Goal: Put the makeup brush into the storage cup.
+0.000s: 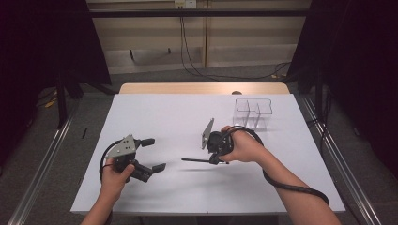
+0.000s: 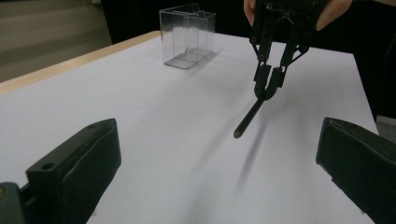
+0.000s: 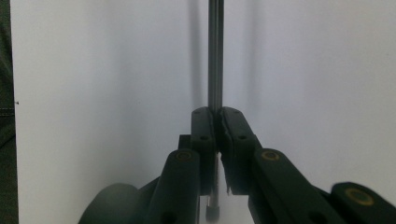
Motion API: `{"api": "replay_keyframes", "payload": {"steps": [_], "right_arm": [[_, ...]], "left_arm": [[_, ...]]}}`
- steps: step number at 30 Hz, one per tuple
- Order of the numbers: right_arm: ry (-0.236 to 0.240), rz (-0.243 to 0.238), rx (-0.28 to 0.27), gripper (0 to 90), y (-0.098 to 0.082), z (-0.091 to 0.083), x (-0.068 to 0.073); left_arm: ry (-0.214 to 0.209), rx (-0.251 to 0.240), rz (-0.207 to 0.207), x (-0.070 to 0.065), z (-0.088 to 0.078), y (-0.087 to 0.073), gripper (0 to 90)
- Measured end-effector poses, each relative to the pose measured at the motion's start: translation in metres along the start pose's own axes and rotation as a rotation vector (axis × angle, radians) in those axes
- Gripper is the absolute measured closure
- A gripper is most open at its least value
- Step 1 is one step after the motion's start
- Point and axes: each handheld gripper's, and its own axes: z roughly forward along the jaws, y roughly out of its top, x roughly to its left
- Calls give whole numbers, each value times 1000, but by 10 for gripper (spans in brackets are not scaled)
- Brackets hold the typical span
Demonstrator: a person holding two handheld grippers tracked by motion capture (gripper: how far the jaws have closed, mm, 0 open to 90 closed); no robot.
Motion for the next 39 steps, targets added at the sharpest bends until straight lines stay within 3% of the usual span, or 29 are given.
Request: {"api": "replay_keyframes", "payload": {"steps": [14,18,26,37,39], "right_arm": [[12,-12,15,851,2,2,1],[12,-16,13,851,5,2,2],[13,-21,9,851,5,-1,3],[19,-32,5,851,8,-1,6],[17,-38,2,851,9,-1,6]], "left_arm": [[-41,98,33,1,22,17,0],[-55,128,67,1,25,23,0],[-75,166,70,0,34,34,0],[-116,276,129,-5,49,45,0],[-119,286,124,-6,51,47,0]]}}
